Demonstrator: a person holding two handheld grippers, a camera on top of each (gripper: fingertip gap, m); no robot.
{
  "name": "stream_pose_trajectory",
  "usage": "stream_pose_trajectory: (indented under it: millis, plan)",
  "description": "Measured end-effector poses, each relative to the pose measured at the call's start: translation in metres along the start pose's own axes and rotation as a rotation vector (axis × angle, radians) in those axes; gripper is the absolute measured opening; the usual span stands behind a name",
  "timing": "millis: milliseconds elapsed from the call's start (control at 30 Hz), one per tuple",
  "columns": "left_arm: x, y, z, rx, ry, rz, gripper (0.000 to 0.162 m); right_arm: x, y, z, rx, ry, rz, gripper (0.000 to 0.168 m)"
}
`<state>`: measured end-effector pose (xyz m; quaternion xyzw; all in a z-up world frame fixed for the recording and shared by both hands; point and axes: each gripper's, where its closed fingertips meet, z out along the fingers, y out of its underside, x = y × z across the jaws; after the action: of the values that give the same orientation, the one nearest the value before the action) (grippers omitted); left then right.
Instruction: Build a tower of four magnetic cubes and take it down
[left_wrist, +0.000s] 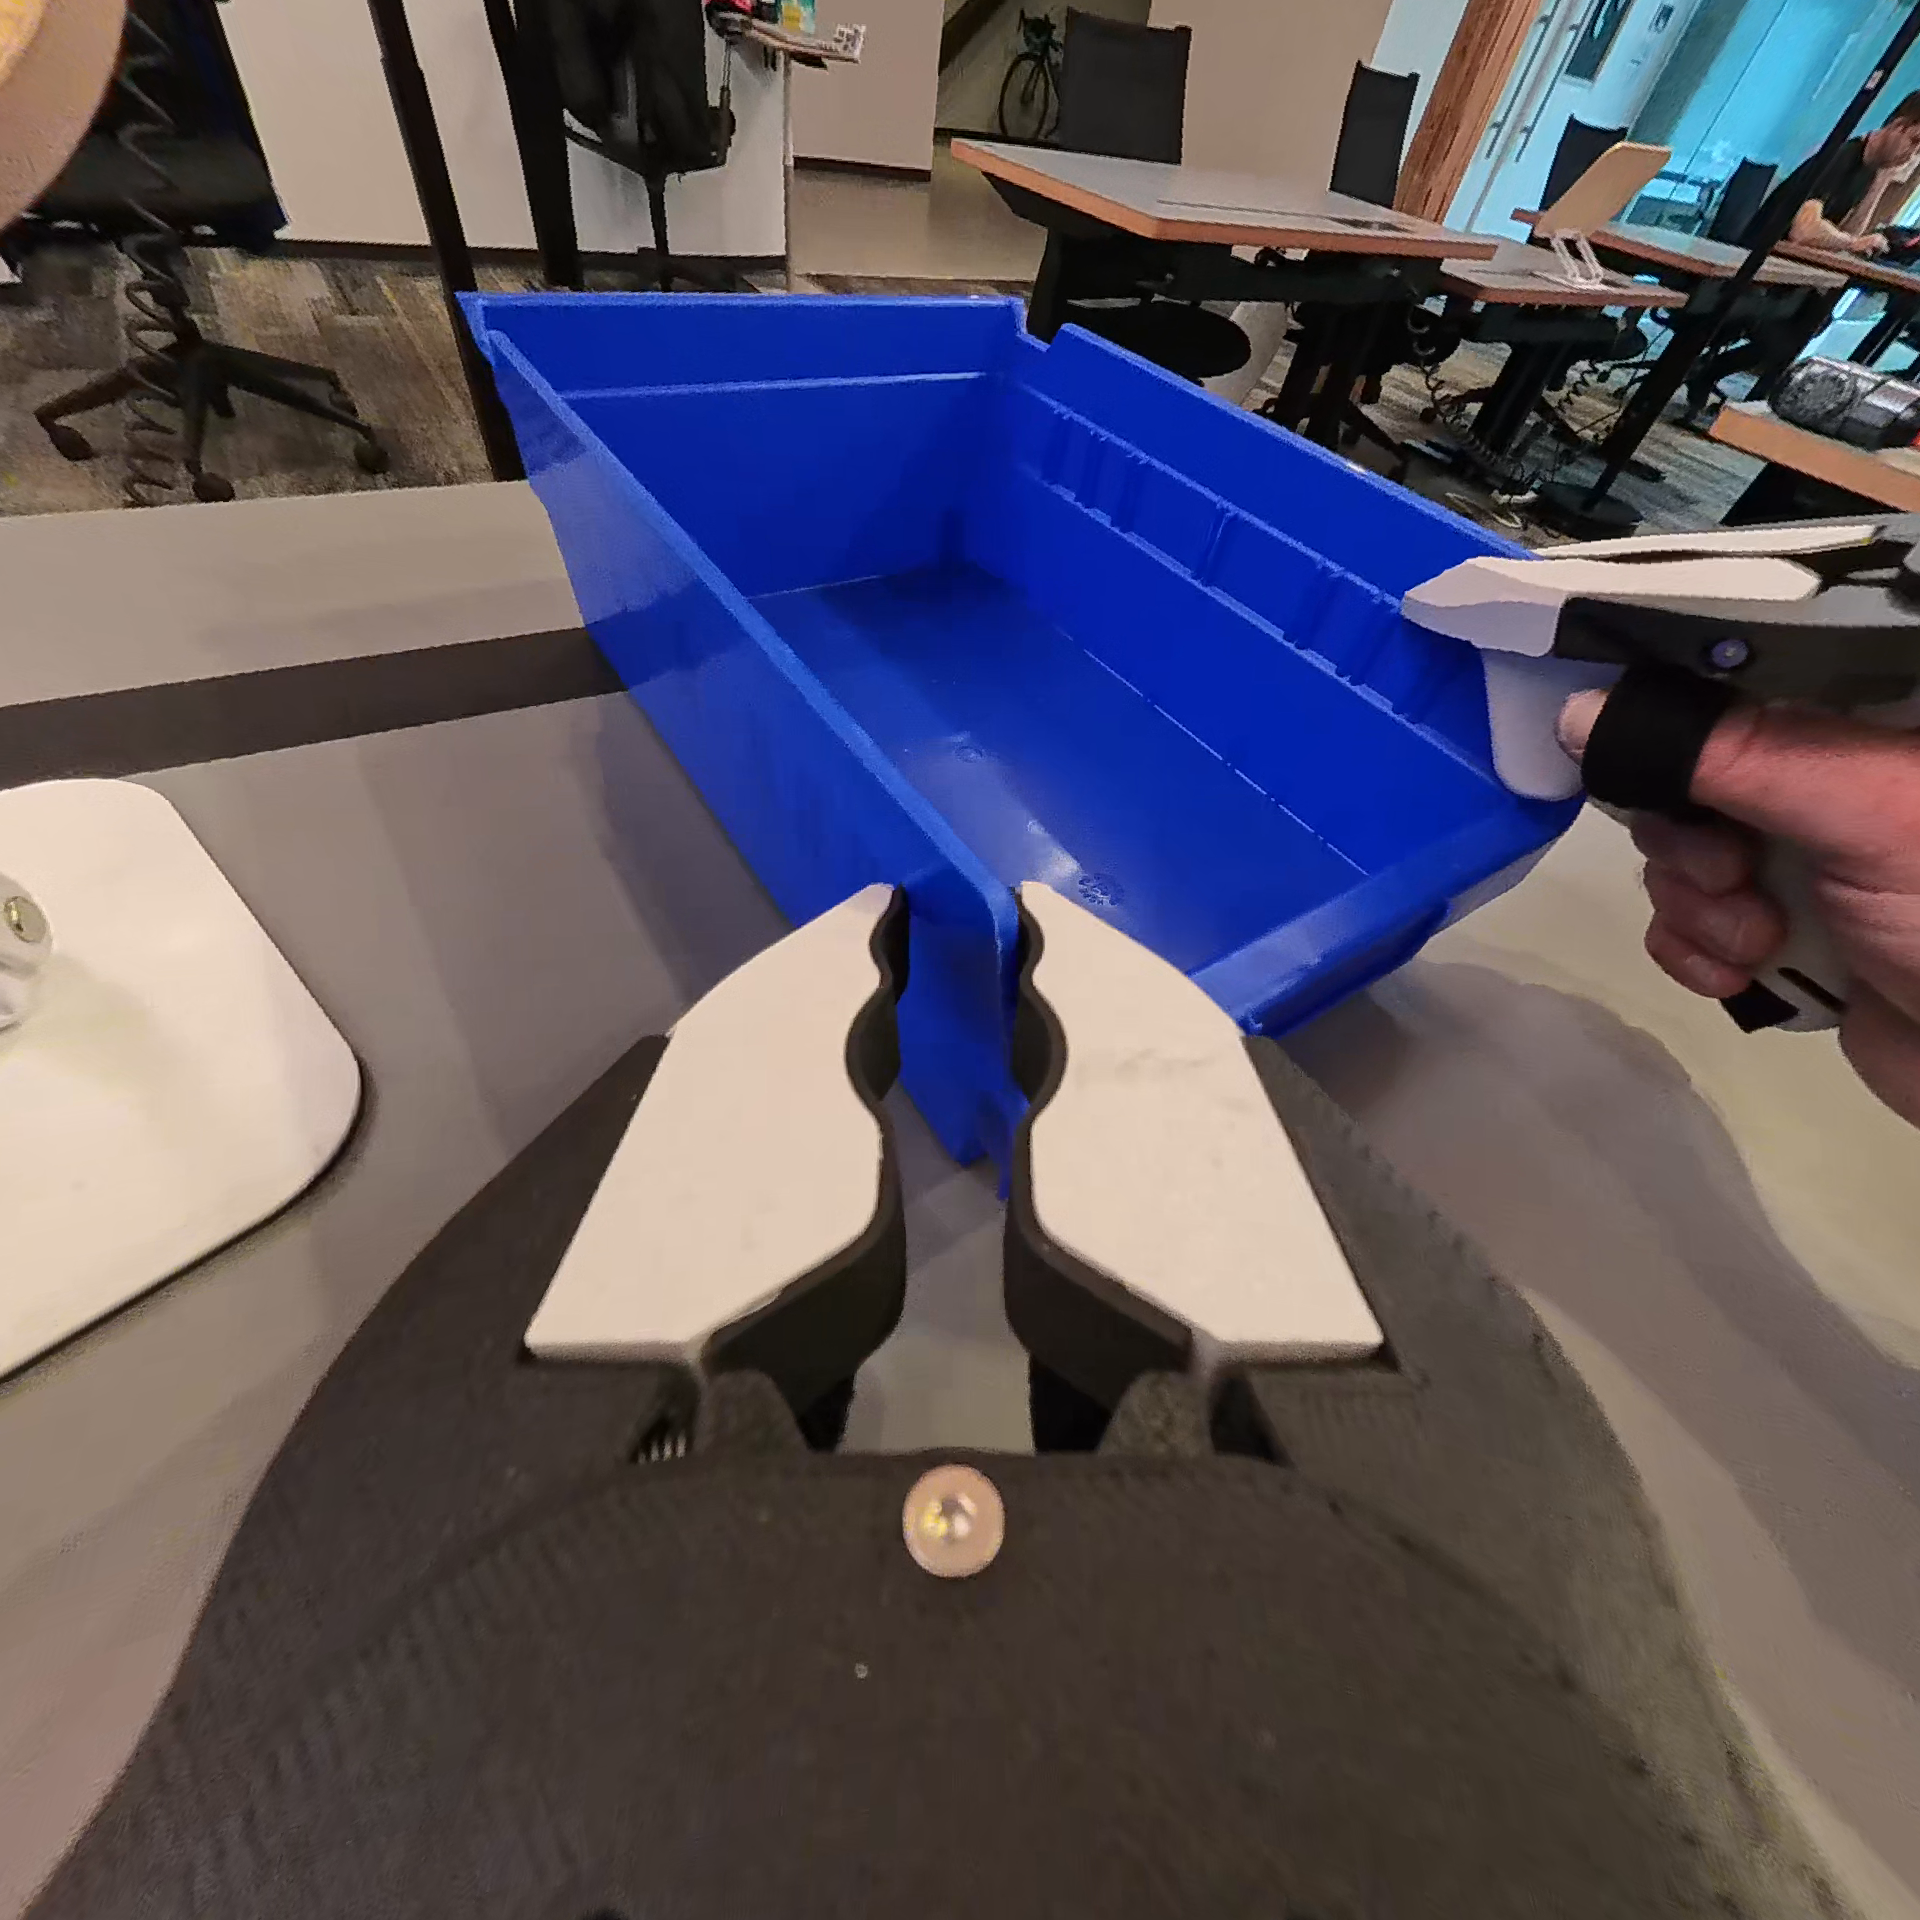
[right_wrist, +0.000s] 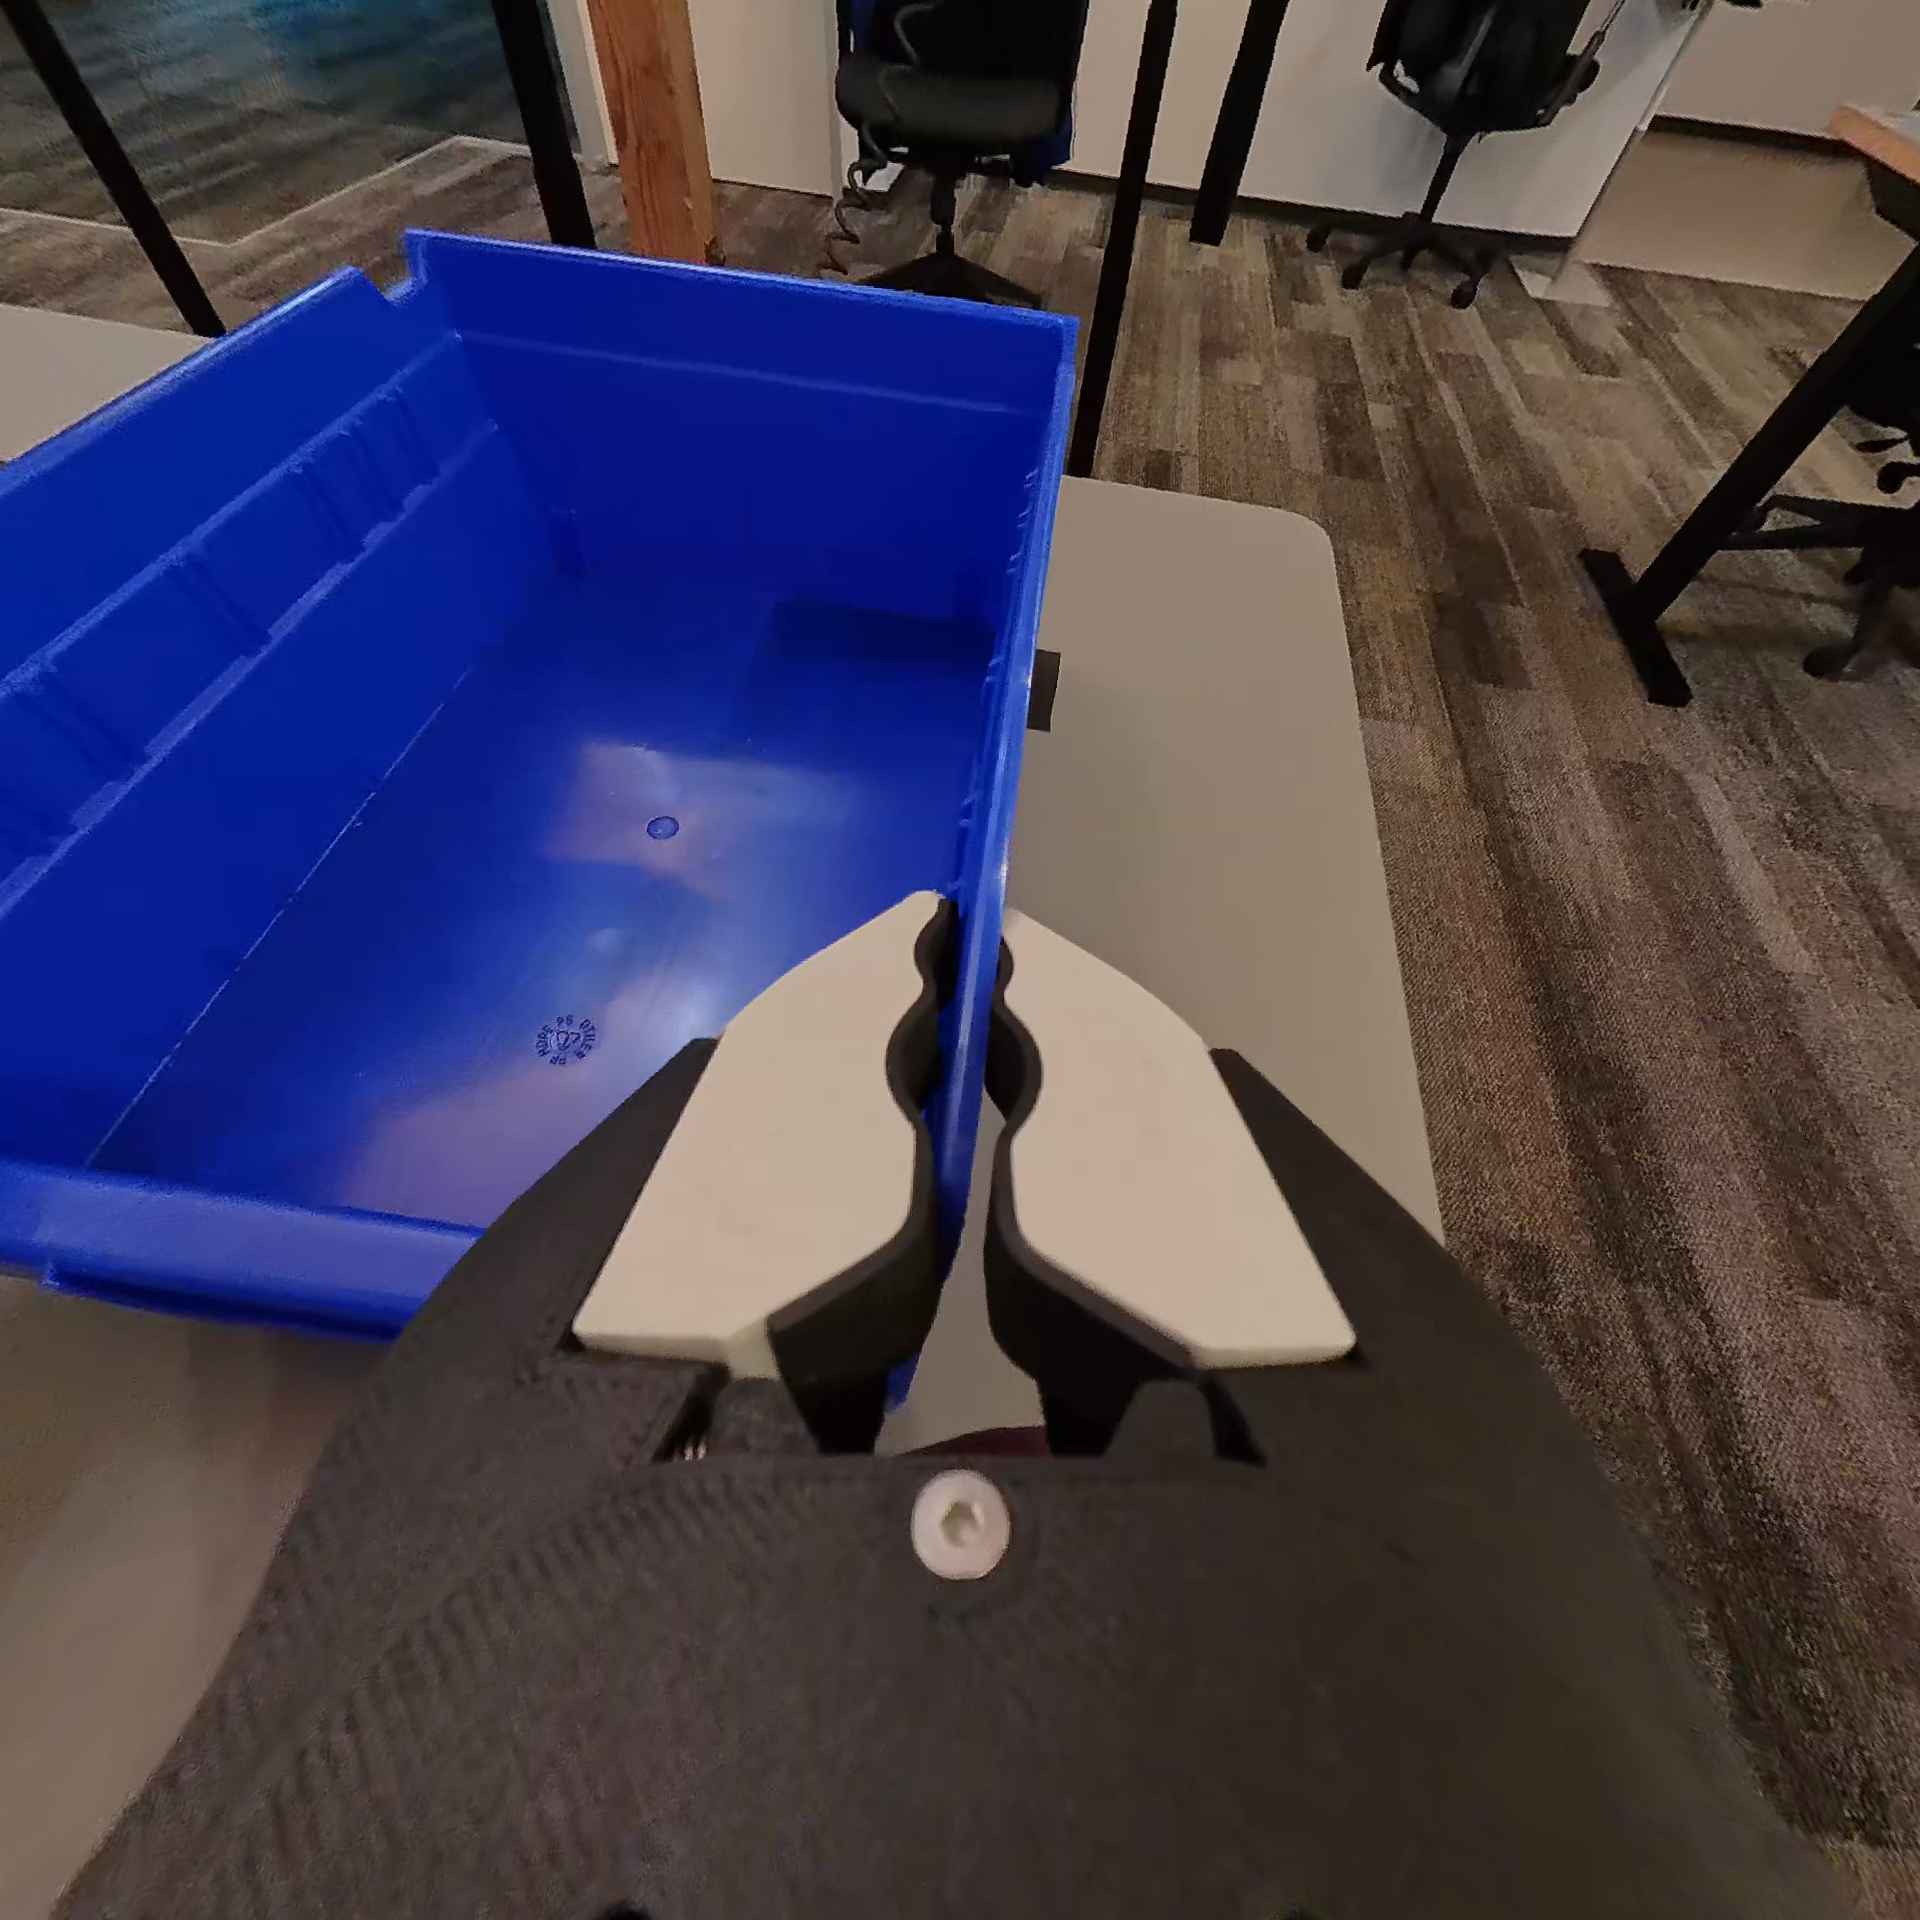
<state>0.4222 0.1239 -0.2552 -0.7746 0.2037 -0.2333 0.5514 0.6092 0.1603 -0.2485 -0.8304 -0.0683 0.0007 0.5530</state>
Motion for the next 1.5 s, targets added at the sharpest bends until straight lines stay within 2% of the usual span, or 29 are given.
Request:
stream_pose_trajectory:
  millis: [100,133,167,267,333,400,500,600,667,733,867,1000,1167,1267,1500]
  plan:
    - [-0.001,-0.001,0.001,0.000,0.024,-0.012,0.018,0.002,0.001,0.000,-0.020,-0.005,-0.027,0.004]
    - [0.000,0.000,-0.001,-0.007,0.046,-0.006,0.026,0.004,0.001,-0.003,-0.034,0.006,-0.045,0.007]
    - [-0.004,-0.001,-0.005,0.002,0.030,0.012,0.041,0.008,-0.003,-0.010,-0.030,0.037,-0.064,0.018]
    - [-0.018,-0.017,-0.033,0.100,-0.010,0.094,0.051,0.015,-0.026,-0.044,0.061,0.139,-0.134,0.030]
    - [-0.028,-0.020,-0.055,0.118,-0.018,0.162,0.052,0.000,-0.043,-0.070,0.149,0.163,-0.191,0.037]
    - [-0.048,-0.020,-0.081,0.142,-0.050,0.228,0.044,-0.036,-0.054,-0.089,0.225,0.131,-0.255,0.034]
    - [-0.087,-0.013,-0.113,0.134,-0.127,0.301,0.028,-0.116,-0.053,-0.098,0.280,0.025,-0.357,0.019]
    - [-0.127,-0.005,-0.140,0.121,-0.196,0.336,0.002,-0.213,-0.036,-0.092,0.282,-0.113,-0.490,0.000]
    - [-0.152,-0.003,-0.155,0.123,-0.243,0.336,0.000,-0.267,-0.027,-0.088,0.289,-0.180,-0.550,0.000]
    - [-0.174,-0.003,-0.166,0.116,-0.273,0.329,0.000,-0.308,-0.022,-0.082,0.286,-0.242,-0.527,0.000]
    - [-0.208,-0.006,-0.179,0.114,-0.307,0.349,0.000,-0.360,-0.011,-0.052,0.231,-0.294,-0.430,0.000]
    - [-0.228,-0.001,-0.175,0.095,-0.295,0.341,0.000,-0.381,-0.013,-0.026,0.187,-0.282,-0.357,0.000]
    - [-0.239,0.004,-0.157,0.047,-0.320,0.365,0.010,-0.386,-0.028,0.004,0.177,-0.225,-0.222,0.000]
    - [-0.241,-0.001,-0.149,0.067,-0.334,0.381,0.000,-0.390,-0.036,0.018,0.190,-0.192,-0.204,0.000]
    - [-0.244,0.000,-0.140,0.043,-0.338,0.345,0.000,-0.390,-0.040,0.031,0.173,-0.139,-0.201,0.000]
